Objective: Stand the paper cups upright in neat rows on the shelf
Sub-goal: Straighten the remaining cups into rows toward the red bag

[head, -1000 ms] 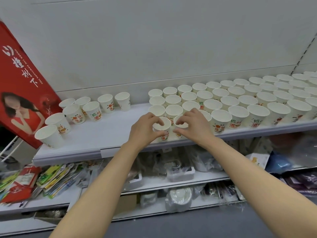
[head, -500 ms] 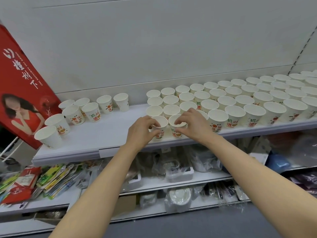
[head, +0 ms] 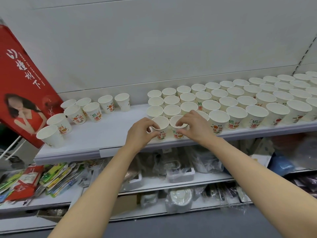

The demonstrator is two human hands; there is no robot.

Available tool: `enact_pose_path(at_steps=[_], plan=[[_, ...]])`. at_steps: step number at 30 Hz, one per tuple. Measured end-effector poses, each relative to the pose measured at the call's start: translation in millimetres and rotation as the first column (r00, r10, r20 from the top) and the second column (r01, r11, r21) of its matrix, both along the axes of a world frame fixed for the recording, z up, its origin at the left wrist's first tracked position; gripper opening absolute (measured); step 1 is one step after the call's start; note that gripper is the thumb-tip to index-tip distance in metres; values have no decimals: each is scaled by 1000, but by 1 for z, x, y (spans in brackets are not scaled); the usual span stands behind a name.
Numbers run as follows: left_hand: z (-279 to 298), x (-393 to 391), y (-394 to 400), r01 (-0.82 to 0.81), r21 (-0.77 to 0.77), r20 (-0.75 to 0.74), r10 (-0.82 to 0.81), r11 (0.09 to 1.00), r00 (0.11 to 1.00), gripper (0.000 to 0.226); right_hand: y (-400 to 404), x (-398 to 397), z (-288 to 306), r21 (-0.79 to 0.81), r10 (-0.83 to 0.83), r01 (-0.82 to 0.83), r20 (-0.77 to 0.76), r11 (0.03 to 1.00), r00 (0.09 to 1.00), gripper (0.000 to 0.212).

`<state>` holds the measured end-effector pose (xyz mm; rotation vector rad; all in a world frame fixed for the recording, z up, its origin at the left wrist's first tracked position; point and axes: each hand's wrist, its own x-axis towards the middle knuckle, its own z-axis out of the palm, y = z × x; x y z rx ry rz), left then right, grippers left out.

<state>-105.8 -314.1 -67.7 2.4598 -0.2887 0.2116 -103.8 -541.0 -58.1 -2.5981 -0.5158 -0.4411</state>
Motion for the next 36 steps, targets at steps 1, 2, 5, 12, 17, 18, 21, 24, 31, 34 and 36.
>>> enact_pose_path(at_steps=[1,2,5,12,17,18,21,24,31,34,36], plan=[[0,0,1,-2,1,1,2,1000,1000,11,1,0,0,-3,6,-6,8,1000,1000,20],[0,0,1,-6,3,1,6,1000,1000,11,1,0,-1,-6,15,-15,10,1000,1000,19],[1,0,1,-7,-1,6,7,1000,1000,13,0,0,-5,-12,41,-41,23,999,999,16],[10,-7,26,-53,-22,73,54,998,996,30,6,5,3,62,31,-46,221,997,975,15],[9,8,86,-299,61,93,293,952,952,16,44,29,8,83,70,-99,301,992,951,10],[10,14,100,-345,76,96,338,935,936,12,55,36,8,80,78,-107,310,991,948,8],[19,42,136,-427,108,121,415,898,902,7,90,62,12,64,117,-148,346,987,931,5],[32,82,160,-444,146,133,427,884,894,10,128,98,18,27,136,-154,333,988,933,6],[35,165,190,-325,369,67,324,871,944,30,181,190,23,-194,164,-133,154,972,974,30],[28,182,197,-228,403,-5,251,886,968,31,194,214,19,-311,186,-141,120,940,975,36],[25,188,200,-190,397,-31,220,898,975,19,202,222,13,-344,197,-153,95,927,976,35]])
